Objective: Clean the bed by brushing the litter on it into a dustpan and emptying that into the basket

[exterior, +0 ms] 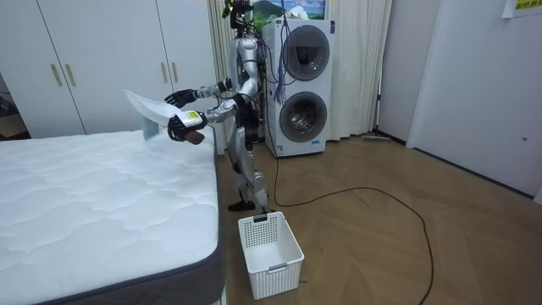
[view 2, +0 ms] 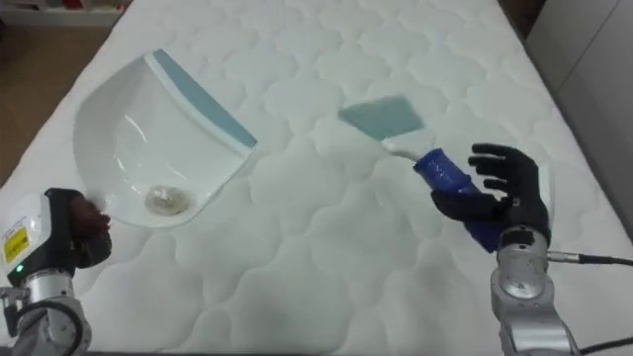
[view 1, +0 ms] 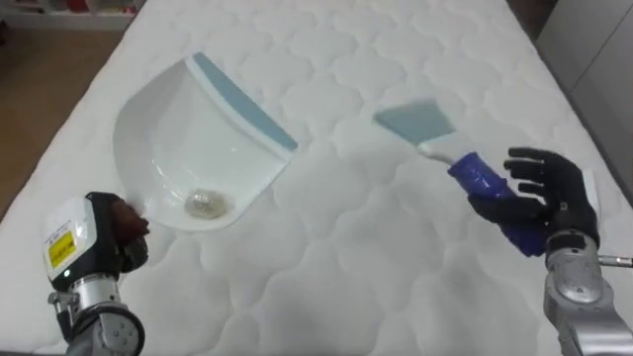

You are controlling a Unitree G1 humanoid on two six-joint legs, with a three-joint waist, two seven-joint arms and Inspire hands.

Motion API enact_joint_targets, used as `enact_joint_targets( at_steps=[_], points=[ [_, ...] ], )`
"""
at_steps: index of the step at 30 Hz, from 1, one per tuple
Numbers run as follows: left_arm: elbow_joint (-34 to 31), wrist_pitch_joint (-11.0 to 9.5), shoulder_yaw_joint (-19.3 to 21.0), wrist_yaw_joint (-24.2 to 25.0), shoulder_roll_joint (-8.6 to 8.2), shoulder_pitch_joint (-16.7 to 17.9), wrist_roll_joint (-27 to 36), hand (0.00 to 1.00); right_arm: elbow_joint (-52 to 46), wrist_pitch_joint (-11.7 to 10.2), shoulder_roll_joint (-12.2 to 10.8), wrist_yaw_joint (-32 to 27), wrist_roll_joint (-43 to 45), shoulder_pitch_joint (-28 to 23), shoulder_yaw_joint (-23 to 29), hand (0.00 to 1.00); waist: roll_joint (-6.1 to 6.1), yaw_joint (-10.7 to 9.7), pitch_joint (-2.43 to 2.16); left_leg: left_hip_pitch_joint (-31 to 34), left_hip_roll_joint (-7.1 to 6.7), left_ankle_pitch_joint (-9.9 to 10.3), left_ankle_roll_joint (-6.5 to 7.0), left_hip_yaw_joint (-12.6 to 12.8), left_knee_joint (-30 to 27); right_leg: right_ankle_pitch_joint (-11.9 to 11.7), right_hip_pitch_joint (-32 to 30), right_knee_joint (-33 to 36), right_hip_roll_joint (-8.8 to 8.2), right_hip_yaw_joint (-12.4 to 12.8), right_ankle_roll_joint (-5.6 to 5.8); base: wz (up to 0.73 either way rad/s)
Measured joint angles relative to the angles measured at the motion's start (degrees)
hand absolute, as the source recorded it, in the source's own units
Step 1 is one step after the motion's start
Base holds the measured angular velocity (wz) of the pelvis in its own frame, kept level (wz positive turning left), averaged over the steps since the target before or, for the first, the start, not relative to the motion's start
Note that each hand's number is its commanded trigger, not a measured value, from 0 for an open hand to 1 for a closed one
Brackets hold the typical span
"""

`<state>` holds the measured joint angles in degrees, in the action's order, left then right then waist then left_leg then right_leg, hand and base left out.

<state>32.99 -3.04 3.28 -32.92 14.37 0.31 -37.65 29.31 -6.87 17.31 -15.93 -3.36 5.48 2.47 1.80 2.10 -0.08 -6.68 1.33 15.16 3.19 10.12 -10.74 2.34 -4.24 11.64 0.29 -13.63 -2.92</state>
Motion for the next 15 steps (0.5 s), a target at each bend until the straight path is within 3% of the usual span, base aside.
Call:
enact_joint_targets(
  at_steps=[6, 11, 15],
  points=[
    [-0.1, 0.0, -0.1, 0.1, -0.03, 0.7, 2.0, 1.0, 0.0, 0.1, -0.1, 0.6, 0.1, 0.1, -1.9, 0.0, -0.69, 0.5, 0.13, -0.1, 0.0, 0.0, -0.02, 0.1, 0.0, 0.2, 0.0, 0.1, -0.01, 0.1, 0.01, 0.0],
    [-0.5, 0.0, -0.1, 0.6, -0.03, 0.8, 2.1, 1.0, 0.0, 0.3, -0.1, 0.7, 0.1, 0.2, -2.4, 0.0, -1.8, 2.4, 0.19, -0.2, 0.02, 0.0, -0.04, 0.0, 0.0, 0.4, 0.1, 0.0, 0.05, 0.2, 0.06, 0.0],
    [-1.2, 0.0, -0.1, 1.7, 0.0, 0.8, 2.1, 1.0, 0.0, 0.3, -0.1, 1.1, 0.0, 0.9, -2.4, 0.0, -2.0, 3.1, 0.16, -0.1, 0.0, 0.0, -0.04, -0.2, 0.0, 0.5, 0.1, 0.0, 0.04, 0.2, 0.22, 0.04]
  ],
)
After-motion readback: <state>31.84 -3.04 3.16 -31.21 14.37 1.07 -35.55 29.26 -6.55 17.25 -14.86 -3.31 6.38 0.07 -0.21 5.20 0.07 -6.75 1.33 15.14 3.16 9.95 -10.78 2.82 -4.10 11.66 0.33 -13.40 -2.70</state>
